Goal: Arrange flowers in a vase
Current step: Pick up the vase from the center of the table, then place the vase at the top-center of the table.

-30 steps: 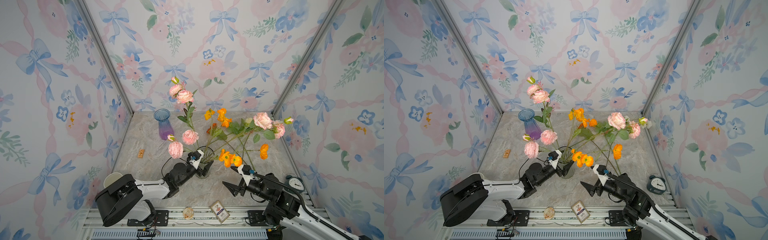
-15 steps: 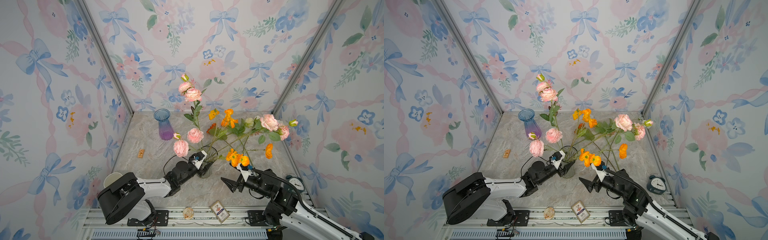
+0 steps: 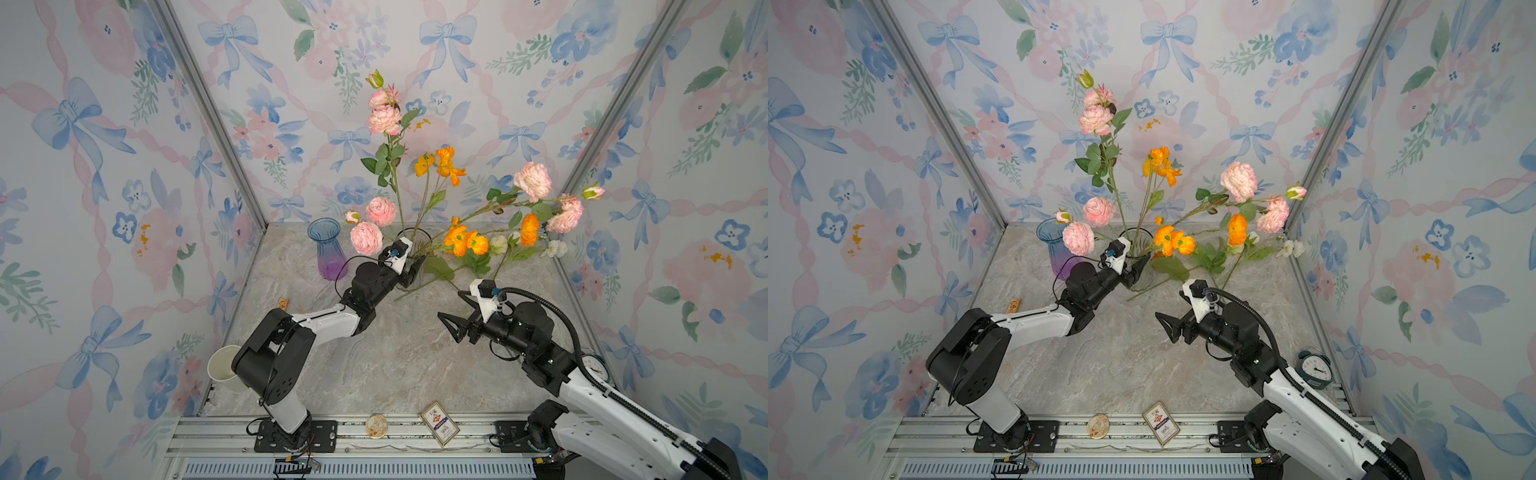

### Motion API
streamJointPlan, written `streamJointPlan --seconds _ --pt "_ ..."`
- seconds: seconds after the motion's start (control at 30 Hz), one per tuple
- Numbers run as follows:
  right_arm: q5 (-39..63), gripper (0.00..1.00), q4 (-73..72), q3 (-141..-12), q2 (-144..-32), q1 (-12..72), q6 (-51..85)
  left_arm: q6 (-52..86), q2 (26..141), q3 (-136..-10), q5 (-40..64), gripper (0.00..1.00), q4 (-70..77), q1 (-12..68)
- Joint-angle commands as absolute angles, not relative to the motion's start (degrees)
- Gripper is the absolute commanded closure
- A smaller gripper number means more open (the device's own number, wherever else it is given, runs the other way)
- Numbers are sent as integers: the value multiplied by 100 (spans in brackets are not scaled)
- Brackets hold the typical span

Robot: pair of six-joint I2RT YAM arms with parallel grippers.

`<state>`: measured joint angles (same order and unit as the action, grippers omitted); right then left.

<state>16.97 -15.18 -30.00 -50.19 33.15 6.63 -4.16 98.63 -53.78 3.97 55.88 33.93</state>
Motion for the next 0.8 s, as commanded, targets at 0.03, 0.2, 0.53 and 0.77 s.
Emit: streamJointPlan --seconds 0.03,0.2,0.53,0.77 --pt "2147 3 -1992 -3434 -5590 3015 769 -523 10564 -6510 335 55 6680 3026" --pt "2449 3 -2318 -3690 -6140 2703 892 -401 11509 -7403 290 55 6671 2719" --pt "2750 3 -2446 -3780 -6558 2494 912 -385 12336 -8078 171 54 6667 2525" --pt "2839 3 -2487 -3693 -6592 2376 906 -343 12713 -8440 -144 49 6566 2472"
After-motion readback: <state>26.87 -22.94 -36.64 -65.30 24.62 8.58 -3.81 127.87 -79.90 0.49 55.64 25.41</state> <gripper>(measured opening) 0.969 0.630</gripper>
